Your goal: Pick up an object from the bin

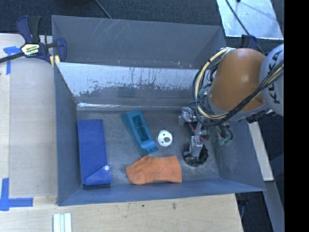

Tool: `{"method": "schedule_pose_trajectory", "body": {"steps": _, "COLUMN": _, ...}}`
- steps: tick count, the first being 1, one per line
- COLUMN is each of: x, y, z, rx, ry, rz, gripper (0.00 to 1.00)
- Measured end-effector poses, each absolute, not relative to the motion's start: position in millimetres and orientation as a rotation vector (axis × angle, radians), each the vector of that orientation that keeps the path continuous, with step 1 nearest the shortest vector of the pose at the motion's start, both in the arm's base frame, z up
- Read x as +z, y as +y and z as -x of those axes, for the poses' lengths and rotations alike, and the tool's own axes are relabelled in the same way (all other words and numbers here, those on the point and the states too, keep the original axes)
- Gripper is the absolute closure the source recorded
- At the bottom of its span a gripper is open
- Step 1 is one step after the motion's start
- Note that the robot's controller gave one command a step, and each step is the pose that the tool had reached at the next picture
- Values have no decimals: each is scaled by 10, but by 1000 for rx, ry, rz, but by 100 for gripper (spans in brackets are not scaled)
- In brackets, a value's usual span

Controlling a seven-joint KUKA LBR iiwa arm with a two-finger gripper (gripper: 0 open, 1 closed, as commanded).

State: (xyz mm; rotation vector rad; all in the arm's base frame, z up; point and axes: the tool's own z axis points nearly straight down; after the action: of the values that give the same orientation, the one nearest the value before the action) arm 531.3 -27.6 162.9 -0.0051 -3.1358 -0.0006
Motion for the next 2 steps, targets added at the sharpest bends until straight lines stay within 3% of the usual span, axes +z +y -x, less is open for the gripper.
{"method": "schedule_pose_trajectory", "body": {"steps": 1, "x": 1676, "y": -276, "z": -5330, "rx": 0, "ry": -3144, "rz": 4, "gripper": 0}}
{"method": "schedule_pose_trajectory", "body": {"steps": 2, "x": 1146, "y": -164, "z": -5318, "rx": 0, "ry": -3149, "rz": 91, "gripper": 0}}
